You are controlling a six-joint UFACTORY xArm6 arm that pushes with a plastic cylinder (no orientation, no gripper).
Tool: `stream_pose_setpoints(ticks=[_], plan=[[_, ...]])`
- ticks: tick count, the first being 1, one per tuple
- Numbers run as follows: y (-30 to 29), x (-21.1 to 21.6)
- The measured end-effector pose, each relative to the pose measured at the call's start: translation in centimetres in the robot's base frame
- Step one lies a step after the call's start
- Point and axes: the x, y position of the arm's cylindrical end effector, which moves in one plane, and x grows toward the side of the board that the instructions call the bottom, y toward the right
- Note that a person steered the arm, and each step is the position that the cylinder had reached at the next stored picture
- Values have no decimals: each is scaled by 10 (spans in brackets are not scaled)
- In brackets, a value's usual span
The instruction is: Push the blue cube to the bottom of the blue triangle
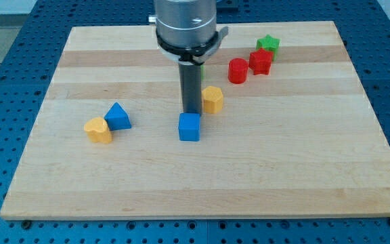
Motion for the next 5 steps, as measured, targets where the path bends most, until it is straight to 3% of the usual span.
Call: stream_pose_setpoints(ticks=[4,5], plan=[[31,82],[-5,75]])
